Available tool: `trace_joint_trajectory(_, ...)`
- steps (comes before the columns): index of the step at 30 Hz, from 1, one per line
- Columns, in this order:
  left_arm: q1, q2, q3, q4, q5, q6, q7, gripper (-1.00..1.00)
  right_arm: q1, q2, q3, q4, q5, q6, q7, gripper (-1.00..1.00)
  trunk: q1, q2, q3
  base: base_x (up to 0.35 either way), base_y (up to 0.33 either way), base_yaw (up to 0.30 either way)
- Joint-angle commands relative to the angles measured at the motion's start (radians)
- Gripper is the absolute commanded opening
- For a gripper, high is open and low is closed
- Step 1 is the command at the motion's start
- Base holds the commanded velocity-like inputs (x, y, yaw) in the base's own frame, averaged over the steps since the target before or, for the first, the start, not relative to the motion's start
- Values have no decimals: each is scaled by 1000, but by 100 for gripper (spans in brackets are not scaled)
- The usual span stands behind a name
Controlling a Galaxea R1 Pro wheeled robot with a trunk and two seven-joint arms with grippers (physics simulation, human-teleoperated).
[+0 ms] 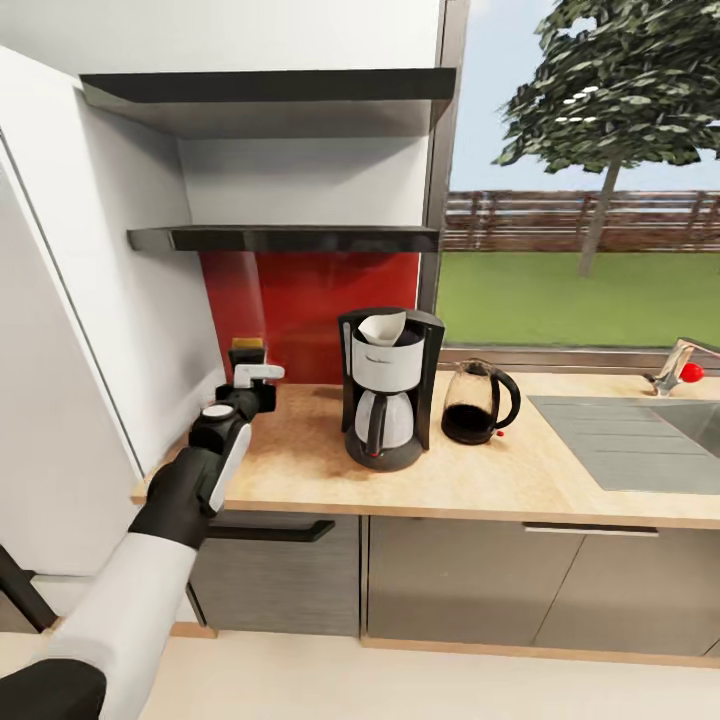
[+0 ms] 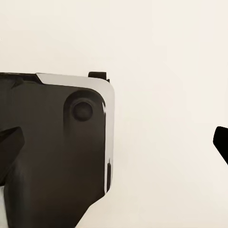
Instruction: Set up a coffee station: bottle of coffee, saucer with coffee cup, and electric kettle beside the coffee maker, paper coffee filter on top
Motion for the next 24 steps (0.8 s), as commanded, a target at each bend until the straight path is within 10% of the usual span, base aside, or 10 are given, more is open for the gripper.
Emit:
trace_joint_trajectory(1, 10, 2, -1, 21, 1, -23, 7, -100, 0, 0, -8, 0, 6, -2, 4, 100, 0, -3, -2, 0, 0, 0)
trace_joint_trajectory(18, 66, 7, 0, 49, 15, -89, 6, -100, 0, -2, -11, -5, 1, -2, 4, 100, 0, -3, -2, 156, 93, -33)
trace_joint_trajectory(24, 98, 82, 4, 49, 7, -116, -270, -100, 0, -2, -11, -5, 4, -2, 4, 100, 0, -3, -2, 16, 13, -88)
